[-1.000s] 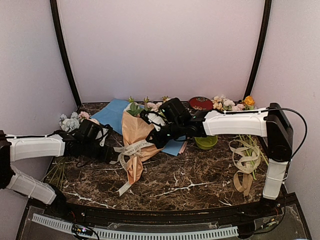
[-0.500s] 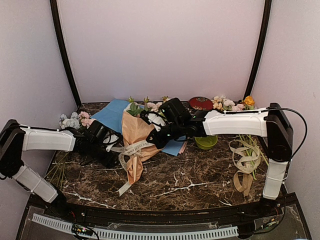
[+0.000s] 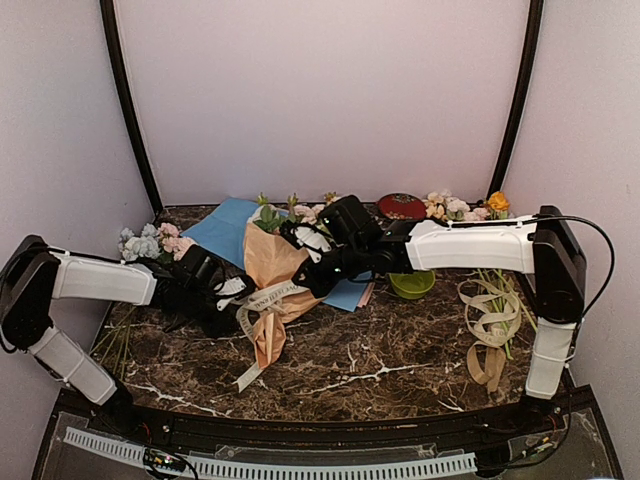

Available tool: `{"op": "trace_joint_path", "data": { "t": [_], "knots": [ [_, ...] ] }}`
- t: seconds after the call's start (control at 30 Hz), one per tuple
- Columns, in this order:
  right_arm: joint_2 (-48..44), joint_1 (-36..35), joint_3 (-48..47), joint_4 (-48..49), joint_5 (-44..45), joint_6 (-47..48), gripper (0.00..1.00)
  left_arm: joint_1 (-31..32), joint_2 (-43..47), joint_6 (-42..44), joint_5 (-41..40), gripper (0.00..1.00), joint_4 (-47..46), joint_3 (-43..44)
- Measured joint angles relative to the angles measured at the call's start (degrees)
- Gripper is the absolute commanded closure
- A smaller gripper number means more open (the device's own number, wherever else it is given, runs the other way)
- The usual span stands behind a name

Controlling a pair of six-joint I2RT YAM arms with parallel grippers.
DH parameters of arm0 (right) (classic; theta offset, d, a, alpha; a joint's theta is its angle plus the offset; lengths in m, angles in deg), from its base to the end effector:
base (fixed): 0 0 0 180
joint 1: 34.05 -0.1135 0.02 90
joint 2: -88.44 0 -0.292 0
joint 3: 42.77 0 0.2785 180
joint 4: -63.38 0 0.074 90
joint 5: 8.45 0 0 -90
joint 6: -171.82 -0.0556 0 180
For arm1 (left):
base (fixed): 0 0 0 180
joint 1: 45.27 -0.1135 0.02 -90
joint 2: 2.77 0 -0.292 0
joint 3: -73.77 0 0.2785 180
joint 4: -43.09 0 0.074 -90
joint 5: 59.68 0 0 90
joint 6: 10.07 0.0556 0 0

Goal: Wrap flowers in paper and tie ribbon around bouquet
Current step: Cross the half-tied ribbon over the folded bouquet.

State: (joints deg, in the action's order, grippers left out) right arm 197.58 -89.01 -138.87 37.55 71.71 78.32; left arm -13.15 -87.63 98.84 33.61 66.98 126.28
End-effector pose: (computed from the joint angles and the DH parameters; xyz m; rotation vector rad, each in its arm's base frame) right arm 0.2720 0.4045 0.2457 -1.1037 2.0682 0.7231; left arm 0.2533 -0.1628 0.1476 1.1220 2.2989 -0.1623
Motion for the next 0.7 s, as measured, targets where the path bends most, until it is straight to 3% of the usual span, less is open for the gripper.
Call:
{"op": "trace_joint_path", "data": {
  "t": [0.17, 0.3, 0.7],
  "knots": [
    [0.0, 0.0, -0.55, -0.11, -0.63, -0.02, 1.0, -0.02, -4.13, 1.18, -1.29, 0.74, -0.15, 2.21],
    [0.0, 0.0, -0.85, -0.04, -0.68, -0.02, 1.0, 0.0, -4.98, 1.62, -1.01, 0.98, 0.07, 2.97],
    [0.0, 0.0, -0.85, -0.24, -0.68, 0.0, 1.0, 0.11, -0.48, -0.79, -1.77, 1.0, 6.62, 3.74]
  ]
}}
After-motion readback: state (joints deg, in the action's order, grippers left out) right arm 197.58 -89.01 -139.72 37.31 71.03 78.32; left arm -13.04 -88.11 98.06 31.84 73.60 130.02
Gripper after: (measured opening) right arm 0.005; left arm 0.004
